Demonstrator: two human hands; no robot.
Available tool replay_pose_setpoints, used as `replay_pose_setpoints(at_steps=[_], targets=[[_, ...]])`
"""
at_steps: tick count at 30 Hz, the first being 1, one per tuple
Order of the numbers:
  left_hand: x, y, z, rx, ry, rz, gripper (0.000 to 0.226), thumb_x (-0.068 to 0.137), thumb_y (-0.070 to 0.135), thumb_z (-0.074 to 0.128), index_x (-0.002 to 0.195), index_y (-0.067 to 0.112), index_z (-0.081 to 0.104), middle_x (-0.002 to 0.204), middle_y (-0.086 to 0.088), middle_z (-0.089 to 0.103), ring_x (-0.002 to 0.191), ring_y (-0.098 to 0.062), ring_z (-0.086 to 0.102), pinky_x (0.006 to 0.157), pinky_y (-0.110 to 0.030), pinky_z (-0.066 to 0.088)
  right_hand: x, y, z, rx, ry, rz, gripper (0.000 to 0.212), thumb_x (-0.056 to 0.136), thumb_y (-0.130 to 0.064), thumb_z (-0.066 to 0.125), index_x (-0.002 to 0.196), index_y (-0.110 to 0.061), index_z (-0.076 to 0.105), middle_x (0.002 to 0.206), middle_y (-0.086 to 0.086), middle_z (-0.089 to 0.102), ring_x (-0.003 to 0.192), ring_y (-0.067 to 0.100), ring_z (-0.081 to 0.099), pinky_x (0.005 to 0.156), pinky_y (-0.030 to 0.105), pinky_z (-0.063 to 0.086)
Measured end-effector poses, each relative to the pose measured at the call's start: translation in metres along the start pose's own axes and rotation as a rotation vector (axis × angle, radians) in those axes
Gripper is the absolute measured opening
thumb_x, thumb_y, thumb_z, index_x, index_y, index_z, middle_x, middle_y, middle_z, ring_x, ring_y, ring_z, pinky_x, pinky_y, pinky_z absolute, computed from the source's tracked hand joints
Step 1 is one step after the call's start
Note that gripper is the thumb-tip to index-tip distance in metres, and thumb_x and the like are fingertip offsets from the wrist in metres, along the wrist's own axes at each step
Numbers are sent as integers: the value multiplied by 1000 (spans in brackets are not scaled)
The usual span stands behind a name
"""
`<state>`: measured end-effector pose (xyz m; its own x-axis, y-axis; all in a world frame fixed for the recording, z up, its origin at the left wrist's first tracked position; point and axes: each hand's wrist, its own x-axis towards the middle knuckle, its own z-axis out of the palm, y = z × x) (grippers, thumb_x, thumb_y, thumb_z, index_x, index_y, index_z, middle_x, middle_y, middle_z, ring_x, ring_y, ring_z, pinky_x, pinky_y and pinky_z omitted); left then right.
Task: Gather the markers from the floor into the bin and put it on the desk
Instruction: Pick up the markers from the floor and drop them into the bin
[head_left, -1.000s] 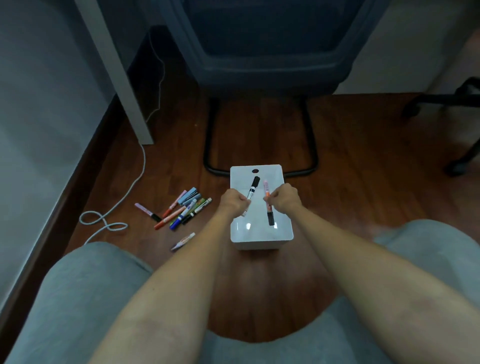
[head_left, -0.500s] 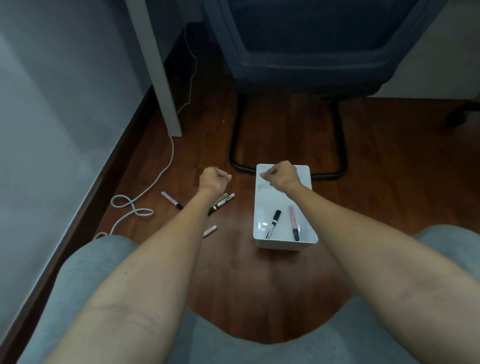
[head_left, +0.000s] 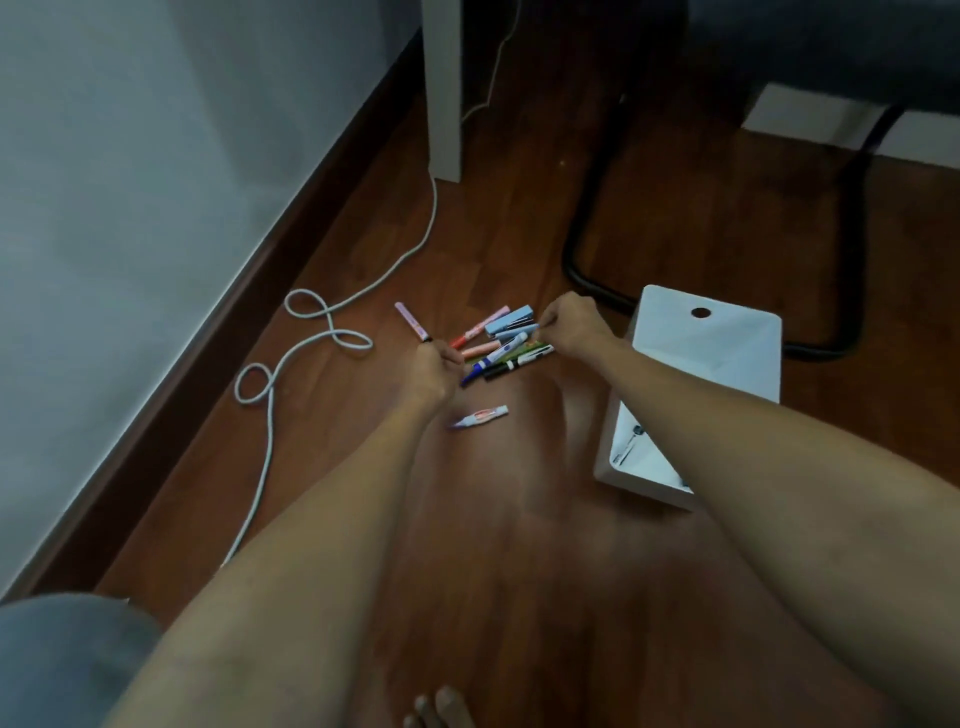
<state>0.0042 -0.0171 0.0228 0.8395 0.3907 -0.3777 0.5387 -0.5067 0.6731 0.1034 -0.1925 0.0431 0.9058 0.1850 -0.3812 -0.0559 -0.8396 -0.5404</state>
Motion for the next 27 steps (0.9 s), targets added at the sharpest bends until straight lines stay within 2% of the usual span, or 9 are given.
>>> replay_pose_setpoints(at_steps=[3, 5, 8, 10, 14, 18, 22, 25, 27], targets=[[6, -24, 23, 109, -135, 91, 28, 82, 11, 71, 109, 2, 69, 93, -2, 58, 88, -16, 54, 78, -25, 44, 13, 8, 30, -193, -40, -36, 34, 94, -3, 53, 126, -3, 65, 131, 24, 59, 119, 42, 62, 103, 40, 50], [11, -42, 38, 140, -191, 112, 38, 79, 13, 76, 114, 3, 65, 101, -1, 54, 92, -15, 53, 82, -25, 45, 19, 13, 46, -297, -42, -98, 36, 93, 1, 50, 127, 0, 62, 131, 25, 57, 121, 44, 60, 103, 42, 48], [13, -60, 54, 151, -193, 120, 45, 69, 8, 84, 109, 2, 63, 111, -13, 57, 95, -22, 57, 86, -32, 49, 25, 18, 61, -383, -49, -141, 37, 93, 3, 47, 128, 3, 59, 132, 25, 56, 121, 44, 60, 102, 44, 49], [14, -67, 61, 190, -201, 108, 44, 67, 9, 85, 105, 3, 64, 117, -18, 57, 102, -31, 59, 85, -31, 47, 26, 23, 70, -412, -67, -144, 40, 94, 3, 45, 131, 0, 58, 137, 23, 54, 123, 42, 60, 104, 44, 50], [12, -73, 70, 219, -148, 103, 30, 73, 9, 80, 101, 6, 68, 115, -17, 59, 103, -31, 60, 80, -26, 42, 20, 30, 83, -477, -14, -160, 39, 96, 6, 40, 131, 1, 57, 137, 22, 50, 120, 42, 60, 101, 45, 48], [9, -72, 70, 193, -145, 23, 27, 76, 10, 76, 102, 7, 69, 114, -17, 64, 103, -31, 62, 86, -31, 47, 11, 30, 85, -515, -12, -116, 37, 98, 6, 39, 129, 0, 58, 135, 22, 54, 120, 41, 62, 98, 44, 50], [-3, -73, 67, 111, -126, -145, 27, 79, 12, 74, 104, 4, 69, 112, -18, 70, 105, -32, 65, 89, -33, 50, -11, 29, 86, -467, -55, -31, 31, 100, -1, 44, 127, -2, 60, 131, 21, 58, 121, 40, 61, 97, 42, 50], [-12, -58, 59, 10, -88, -243, 23, 83, 22, 70, 100, 5, 69, 109, -19, 72, 104, -33, 66, 86, -33, 51, -24, 24, 80, -300, -30, 71, 28, 96, -6, 55, 123, -1, 63, 127, 22, 63, 118, 41, 63, 95, 42, 52], [-17, -38, 48, -85, -65, -259, 19, 84, 25, 70, 95, 10, 68, 108, -18, 72, 103, -32, 66, 84, -31, 50, -30, 21, 69, -159, -3, 111, 31, 91, -17, 65, 117, -1, 65, 123, 23, 65, 114, 44, 64, 93, 42, 53]])
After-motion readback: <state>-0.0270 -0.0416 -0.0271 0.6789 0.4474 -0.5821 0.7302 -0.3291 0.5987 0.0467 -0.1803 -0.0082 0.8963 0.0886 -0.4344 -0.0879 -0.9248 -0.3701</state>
